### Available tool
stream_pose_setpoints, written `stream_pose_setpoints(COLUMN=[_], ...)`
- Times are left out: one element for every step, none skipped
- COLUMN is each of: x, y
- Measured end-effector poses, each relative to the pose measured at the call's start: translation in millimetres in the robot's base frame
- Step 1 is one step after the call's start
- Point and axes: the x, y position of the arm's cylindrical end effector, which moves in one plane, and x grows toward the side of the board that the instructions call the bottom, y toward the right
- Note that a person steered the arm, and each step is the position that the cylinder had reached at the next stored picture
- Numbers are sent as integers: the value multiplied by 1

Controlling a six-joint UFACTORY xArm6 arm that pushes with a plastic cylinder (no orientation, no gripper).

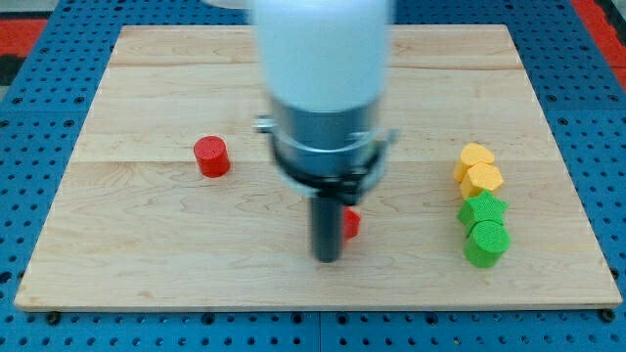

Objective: Push the red star to the left of the green blocks

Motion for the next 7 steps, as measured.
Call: stream_pose_setpoints(x=[-6, -3, -13, -50, -55, -55, -60], y=[37, -24, -56, -48, -12, 36, 47])
